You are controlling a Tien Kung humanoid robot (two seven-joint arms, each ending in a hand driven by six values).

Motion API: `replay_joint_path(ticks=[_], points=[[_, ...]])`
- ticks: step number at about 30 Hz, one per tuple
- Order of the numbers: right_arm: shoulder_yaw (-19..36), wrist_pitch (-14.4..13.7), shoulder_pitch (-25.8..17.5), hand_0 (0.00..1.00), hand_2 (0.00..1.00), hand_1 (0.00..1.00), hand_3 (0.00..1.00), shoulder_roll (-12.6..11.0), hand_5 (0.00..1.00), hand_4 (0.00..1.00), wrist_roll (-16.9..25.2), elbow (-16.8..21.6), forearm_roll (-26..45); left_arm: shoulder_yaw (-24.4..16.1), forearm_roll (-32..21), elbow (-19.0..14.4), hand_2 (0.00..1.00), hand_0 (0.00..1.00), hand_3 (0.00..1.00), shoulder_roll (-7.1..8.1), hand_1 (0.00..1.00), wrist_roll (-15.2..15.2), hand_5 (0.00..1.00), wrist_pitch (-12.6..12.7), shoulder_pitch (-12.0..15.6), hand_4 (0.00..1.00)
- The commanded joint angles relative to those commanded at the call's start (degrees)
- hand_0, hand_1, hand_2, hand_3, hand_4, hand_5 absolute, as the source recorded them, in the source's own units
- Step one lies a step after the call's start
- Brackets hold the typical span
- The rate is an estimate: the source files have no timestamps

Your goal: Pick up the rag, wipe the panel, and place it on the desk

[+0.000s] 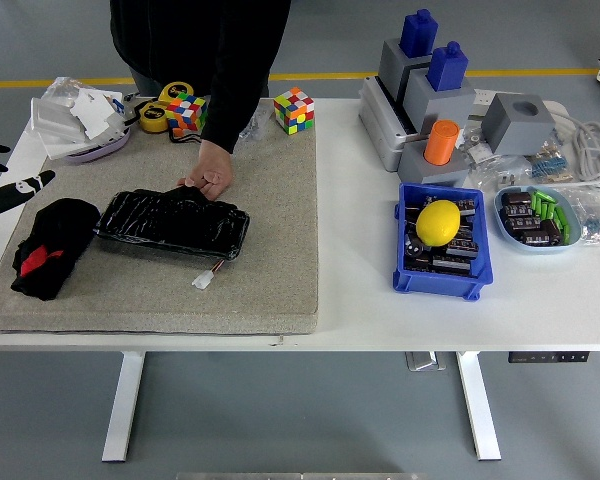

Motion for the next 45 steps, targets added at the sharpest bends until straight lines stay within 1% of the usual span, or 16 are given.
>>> replay_joint_path(ticks=[5, 10, 17, 21, 29, 34, 39, 45], points=[[0.3, 0.1, -0.1, 0.723, 0.679, 0.652, 0.624, 0.0, 0.594, 0.998, 0.0, 0.0, 0.0, -3.3, 0.3, -4.4, 0.631, 0.402, 0.755, 0.80, 0.583, 2.7, 0.744, -1.5, 1.3, 0.998], [0.4, 0.2, -0.5, 0.723, 0.679, 0.652, 0.624, -0.1, 0.595, 0.998, 0.0, 0.0, 0.0, -5.3, 0.3, -8.0, 0.632, 0.400, 0.755, 1.89, 0.583, 5.1, 0.746, -3.1, 2.0, 0.998], [0.4, 0.3, -0.6, 0.724, 0.679, 0.652, 0.624, 0.0, 0.595, 0.998, 0.0, 0.0, 0.1, -7.3, -0.7, -11.9, 0.633, 0.397, 0.757, 2.63, 0.583, 7.1, 0.745, -4.2, 2.5, 0.998], [0.5, 0.3, -0.5, 0.724, 0.679, 0.652, 0.624, 0.1, 0.595, 0.998, 0.0, 0.0, 0.0, -7.5, -0.6, -13.1, 0.636, 0.396, 0.759, 2.64, 0.582, 7.6, 0.742, -4.5, 2.4, 0.998], [0.5, 0.3, -0.4, 0.724, 0.679, 0.654, 0.624, 0.1, 0.594, 0.998, 0.0, 0.0, 0.0, -8.3, -1.2, -13.8, 0.637, 0.393, 0.759, 2.53, 0.581, 7.5, 0.743, -4.4, 2.6, 0.998], [0.3, 0.3, -0.3, 0.724, 0.679, 0.653, 0.625, 0.1, 0.595, 0.998, 0.0, -0.1, 0.1, -8.8, -2.2, -14.5, 0.637, 0.392, 0.759, 2.89, 0.582, 8.0, 0.739, -4.8, 3.0, 0.998], [0.0, 0.2, -0.2, 0.724, 0.679, 0.653, 0.624, 0.4, 0.596, 0.998, 0.0, -0.2, 0.2, -9.9, -4.2, -15.8, 0.637, 0.390, 0.758, 3.19, 0.582, 7.5, 0.739, -4.2, 3.7, 0.998], [-0.7, 0.2, 0.0, 0.724, 0.679, 0.654, 0.624, 0.8, 0.596, 0.998, -0.1, -0.6, 0.6, -11.1, -5.1, -16.3, 0.636, 0.390, 0.759, 3.31, 0.581, 7.4, 0.737, -4.1, 4.6, 0.998]])
